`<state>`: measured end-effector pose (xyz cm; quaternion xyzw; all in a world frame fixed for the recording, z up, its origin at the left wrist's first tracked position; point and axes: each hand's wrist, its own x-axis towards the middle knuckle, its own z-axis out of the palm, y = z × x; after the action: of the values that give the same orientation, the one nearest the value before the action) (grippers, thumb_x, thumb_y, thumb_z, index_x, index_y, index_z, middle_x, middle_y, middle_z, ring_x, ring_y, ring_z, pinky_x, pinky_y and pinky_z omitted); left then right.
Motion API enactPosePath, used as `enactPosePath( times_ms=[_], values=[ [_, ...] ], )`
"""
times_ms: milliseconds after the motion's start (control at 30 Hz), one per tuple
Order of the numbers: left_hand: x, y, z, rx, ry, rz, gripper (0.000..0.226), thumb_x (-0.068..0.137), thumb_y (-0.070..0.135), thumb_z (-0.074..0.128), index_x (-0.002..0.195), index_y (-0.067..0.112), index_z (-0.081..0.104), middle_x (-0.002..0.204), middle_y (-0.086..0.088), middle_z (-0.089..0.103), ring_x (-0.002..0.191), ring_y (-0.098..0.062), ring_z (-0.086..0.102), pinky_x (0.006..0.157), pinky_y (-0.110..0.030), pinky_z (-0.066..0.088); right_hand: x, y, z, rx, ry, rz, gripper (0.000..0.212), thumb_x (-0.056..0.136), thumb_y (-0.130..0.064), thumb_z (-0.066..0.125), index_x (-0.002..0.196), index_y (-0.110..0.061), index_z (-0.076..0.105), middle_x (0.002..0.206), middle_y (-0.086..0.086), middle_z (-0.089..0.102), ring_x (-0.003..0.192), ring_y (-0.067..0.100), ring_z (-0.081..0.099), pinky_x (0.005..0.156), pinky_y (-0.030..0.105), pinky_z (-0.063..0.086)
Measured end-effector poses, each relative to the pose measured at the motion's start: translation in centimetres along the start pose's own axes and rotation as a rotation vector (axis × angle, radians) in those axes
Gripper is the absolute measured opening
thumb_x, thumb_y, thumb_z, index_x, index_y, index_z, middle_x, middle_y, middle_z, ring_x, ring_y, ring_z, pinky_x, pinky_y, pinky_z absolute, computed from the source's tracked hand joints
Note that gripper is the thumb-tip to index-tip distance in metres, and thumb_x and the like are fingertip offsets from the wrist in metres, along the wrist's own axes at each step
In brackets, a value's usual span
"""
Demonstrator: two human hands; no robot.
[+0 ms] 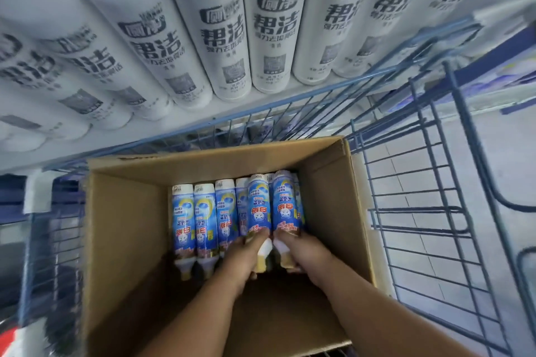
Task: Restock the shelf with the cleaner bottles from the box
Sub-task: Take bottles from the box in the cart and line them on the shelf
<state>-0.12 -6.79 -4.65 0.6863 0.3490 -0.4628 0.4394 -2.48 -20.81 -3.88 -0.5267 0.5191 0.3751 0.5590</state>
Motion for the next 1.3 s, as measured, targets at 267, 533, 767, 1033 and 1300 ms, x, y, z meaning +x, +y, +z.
enactPosePath(
  times_ms=[267,533,767,1033,1300],
  values=[
    [-6.2,1.3,-0.6,-0.165,0.075,-0.049,0.064,0.079,0.07,0.061,0.114,0.017,0.063,0.101,-0.007,0.07,0.09,-0.024,0.066,0.066,-0.03,0.053,-7.4,-1.6,-0.1,0.192,-0.022,-0.028,0.053,0.083,-0.043,0.076,0.121,-0.01,0.062,0.105,0.01,0.071,0.09,0.027,0.07,0.062,0.031,0.058],
    [-15.9,2.4,-2.2,-0.318,0.18,0.143,0.084,0.063,0.077,0.066,0.12,0.015,0.059,0.102,-0.006,0.072,0.085,-0.022,0.07,0.062,-0.029,0.052,-16.0,-1.7,-0.5,0.157,-0.052,-0.254,0.05,0.083,-0.042,0.076,0.115,-0.005,0.066,0.096,0.011,0.075,0.074,0.023,0.073,0.057,0.029,0.057],
    [-22.9,3.3,-3.1,-0.387,0.192,0.344,0.064,0.071,0.065,0.071,0.108,0.014,0.069,0.089,-0.008,0.077,0.072,-0.026,0.075,0.054,-0.034,0.058,-24.0,-2.0,-2.0,0.141,-0.101,-0.439,0.046,0.086,-0.045,0.072,0.104,-0.002,0.073,0.078,0.01,0.074,0.05,0.017,0.067,0.039,0.019,0.044],
    [-31.6,3.9,-4.4,-0.384,0.315,0.544,0.05,0.085,0.057,0.065,0.1,0.01,0.067,0.072,-0.01,0.072,0.04,-0.013,0.052,0.038,-0.019,0.036,-32.6,-1.9,-4.7,0.116,-0.194,-0.677,0.039,0.088,-0.045,0.07,0.095,-0.007,0.077,0.083,0.004,0.079,0.063,0.013,0.073,0.052,0.021,0.05],
    [-39.1,6.4,-4.9,-0.432,0.337,0.749,0.053,0.086,0.06,0.06,0.1,0.01,0.067,0.07,-0.009,0.073,0.041,-0.013,0.053,0.04,-0.021,0.036,-39.9,-3.7,-5.7,0.127,-0.152,-0.933,0.042,0.085,-0.053,0.071,0.091,-0.011,0.077,0.077,-0.001,0.076,0.059,0.009,0.065,0.051,0.018,0.044]
  ],
)
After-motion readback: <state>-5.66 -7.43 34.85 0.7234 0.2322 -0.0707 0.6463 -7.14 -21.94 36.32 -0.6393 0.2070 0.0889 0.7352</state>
